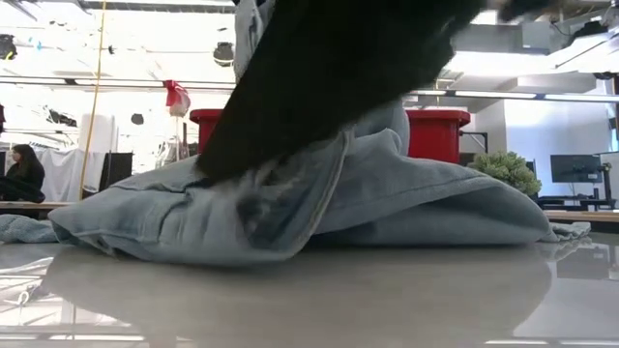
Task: Fold laundry
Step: Fold the blue pants from the red laundry bin
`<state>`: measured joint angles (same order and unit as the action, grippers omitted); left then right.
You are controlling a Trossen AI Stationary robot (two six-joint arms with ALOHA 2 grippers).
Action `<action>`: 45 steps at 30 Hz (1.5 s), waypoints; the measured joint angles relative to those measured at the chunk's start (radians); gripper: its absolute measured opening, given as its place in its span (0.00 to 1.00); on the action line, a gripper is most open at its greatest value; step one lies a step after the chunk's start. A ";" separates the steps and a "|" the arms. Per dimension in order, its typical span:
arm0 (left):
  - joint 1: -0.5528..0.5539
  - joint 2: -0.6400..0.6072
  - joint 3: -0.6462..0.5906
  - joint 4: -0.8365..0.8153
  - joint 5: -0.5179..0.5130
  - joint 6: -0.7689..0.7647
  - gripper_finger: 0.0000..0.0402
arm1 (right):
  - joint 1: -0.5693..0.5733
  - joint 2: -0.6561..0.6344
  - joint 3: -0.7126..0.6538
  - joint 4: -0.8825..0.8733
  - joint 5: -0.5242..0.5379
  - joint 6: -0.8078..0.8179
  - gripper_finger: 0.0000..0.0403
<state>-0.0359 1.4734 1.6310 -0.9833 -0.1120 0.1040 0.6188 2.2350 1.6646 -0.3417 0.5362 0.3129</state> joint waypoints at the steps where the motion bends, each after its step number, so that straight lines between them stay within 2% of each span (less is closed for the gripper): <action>1: -0.011 0.000 0.000 0.000 -0.001 -0.004 0.00 | 0.000 0.009 0.000 0.000 -0.002 0.007 0.42; 4: -0.049 0.008 -0.017 0.030 -0.013 -0.018 0.00 | 0.007 0.026 0.000 0.016 -0.008 0.033 0.42; 13: -0.125 0.013 -0.217 0.188 -0.035 -0.047 0.00 | 0.035 0.096 0.003 0.056 -0.011 0.141 0.42; 19: -0.146 0.012 -0.249 0.218 -0.033 -0.049 0.00 | 0.041 0.135 0.023 0.053 0.054 0.166 0.42; 26: -0.147 0.012 -0.249 0.218 -0.025 -0.061 0.00 | 0.006 0.136 0.023 0.006 0.057 0.286 0.37; 30: -0.147 0.012 -0.249 0.216 -0.021 -0.060 0.00 | -0.007 0.137 0.023 -0.001 0.048 0.397 0.32; 34: -0.147 0.012 -0.249 0.216 -0.015 -0.060 0.00 | -0.008 0.136 0.023 -0.030 0.051 0.454 0.17; 36: -0.147 0.012 -0.249 0.216 -0.015 -0.059 0.00 | -0.004 0.125 0.022 -0.045 0.051 0.457 0.07; 37: -0.147 0.011 -0.249 0.215 -0.015 -0.058 0.00 | -0.001 0.115 0.021 -0.063 0.050 0.457 0.05; 42: -0.140 -0.013 -0.249 0.223 -0.010 -0.059 0.00 | -0.001 0.006 0.011 -0.235 -0.010 0.433 0.04; 45: -0.126 -0.020 -0.249 0.269 0.004 -0.108 0.00 | -0.016 -0.115 0.010 -0.313 -0.073 0.364 0.04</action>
<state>-0.1620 1.4532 1.3815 -0.7143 -0.1079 -0.0036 0.6025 2.1199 1.6748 -0.6548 0.4627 0.6770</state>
